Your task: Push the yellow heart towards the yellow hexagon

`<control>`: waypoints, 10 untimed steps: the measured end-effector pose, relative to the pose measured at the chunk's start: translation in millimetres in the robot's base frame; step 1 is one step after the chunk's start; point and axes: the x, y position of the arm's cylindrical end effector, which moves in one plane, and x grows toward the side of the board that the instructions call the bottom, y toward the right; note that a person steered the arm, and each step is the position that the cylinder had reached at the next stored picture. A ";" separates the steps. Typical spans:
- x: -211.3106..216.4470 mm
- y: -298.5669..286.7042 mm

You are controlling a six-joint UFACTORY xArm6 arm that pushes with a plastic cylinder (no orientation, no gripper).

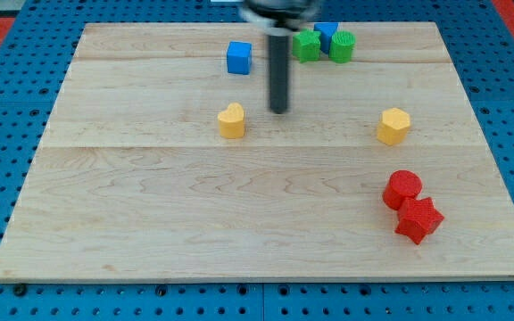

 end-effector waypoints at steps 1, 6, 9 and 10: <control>-14.6 -108.1; 36.1 29.1; 17.1 27.7; 1.9 27.7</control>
